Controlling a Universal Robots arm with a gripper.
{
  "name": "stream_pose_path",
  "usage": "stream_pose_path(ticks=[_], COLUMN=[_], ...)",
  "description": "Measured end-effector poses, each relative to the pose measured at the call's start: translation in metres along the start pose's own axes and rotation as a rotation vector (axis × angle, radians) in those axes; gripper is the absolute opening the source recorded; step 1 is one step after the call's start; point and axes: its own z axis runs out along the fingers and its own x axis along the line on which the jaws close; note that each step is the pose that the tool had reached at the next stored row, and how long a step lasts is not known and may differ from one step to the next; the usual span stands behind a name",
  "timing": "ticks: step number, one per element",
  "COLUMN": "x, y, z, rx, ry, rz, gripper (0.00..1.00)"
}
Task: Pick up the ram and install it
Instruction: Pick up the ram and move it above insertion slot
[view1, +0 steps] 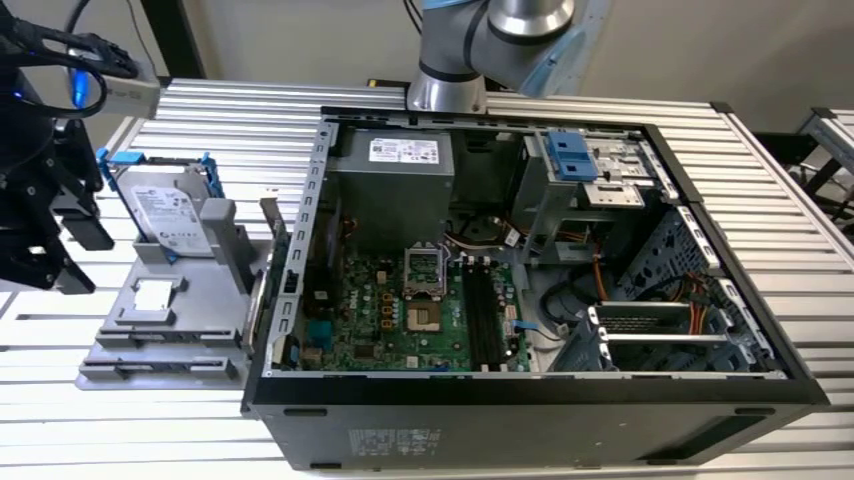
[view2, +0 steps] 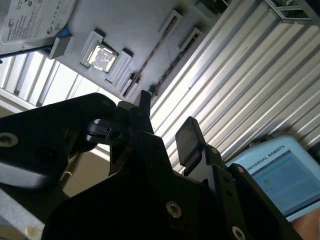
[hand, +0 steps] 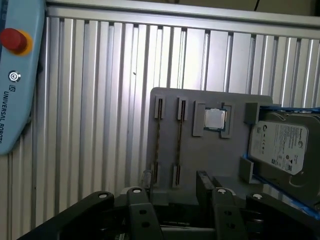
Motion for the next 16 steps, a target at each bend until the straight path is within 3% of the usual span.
stream_pose_path(ticks=[5,11,16], x=[0.0001,0.0003,0.0006], y=[-0.0001,-0.0002,-0.0004], z=[0.0068,0.0139,0.0230], rx=[-0.0001,-0.0026,-0.0027], ry=[0.0010,0.0123,0.0132], rz=[0.000,0.000,0.000], gripper=[1.00,1.00,1.00])
